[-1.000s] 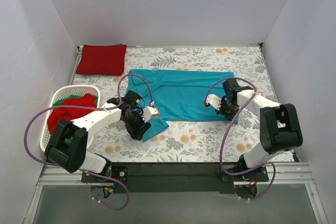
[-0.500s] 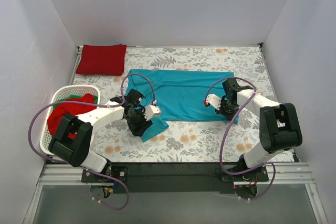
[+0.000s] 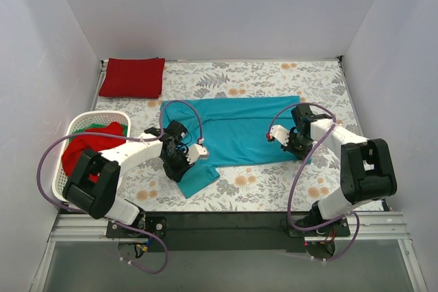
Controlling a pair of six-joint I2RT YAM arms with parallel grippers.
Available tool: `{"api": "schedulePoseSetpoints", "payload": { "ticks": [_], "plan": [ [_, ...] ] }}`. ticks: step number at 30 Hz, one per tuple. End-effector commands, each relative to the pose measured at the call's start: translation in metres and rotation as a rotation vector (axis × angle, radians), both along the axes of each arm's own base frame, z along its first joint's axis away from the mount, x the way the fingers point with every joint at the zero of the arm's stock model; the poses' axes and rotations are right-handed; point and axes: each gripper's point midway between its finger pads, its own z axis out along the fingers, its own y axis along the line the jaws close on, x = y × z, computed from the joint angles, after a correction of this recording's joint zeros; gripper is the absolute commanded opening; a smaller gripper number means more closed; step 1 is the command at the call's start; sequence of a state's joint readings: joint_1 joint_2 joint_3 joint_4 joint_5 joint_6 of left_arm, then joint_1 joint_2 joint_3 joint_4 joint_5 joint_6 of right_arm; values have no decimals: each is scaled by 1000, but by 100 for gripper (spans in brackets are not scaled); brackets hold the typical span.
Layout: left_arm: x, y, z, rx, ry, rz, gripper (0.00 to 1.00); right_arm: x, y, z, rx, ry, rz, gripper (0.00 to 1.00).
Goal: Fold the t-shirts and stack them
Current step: Fold the tshirt
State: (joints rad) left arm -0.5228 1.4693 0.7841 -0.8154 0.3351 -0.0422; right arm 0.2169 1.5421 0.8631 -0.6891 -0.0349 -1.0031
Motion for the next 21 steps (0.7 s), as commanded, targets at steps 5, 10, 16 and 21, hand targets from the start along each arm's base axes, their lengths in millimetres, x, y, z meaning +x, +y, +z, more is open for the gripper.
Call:
{"api": "schedulePoseSetpoints", "payload": {
  "ticks": [5, 10, 16, 21],
  "plan": [
    [-19, 0, 28, -35, 38, -8, 0, -21, 1, 12, 28, 36, 28, 1],
    [-7, -13, 46, -88, 5, -4, 0, -19, 3, 16, 38, 36, 31, 1],
    [3, -17, 54, -87, -1, 6, 0, -14, 5, 19, 46, 32, 38, 1],
    [-1, -10, 47, -73, -7, -6, 0, -13, 5, 18, 50, 33, 45, 1]
  ]
}}
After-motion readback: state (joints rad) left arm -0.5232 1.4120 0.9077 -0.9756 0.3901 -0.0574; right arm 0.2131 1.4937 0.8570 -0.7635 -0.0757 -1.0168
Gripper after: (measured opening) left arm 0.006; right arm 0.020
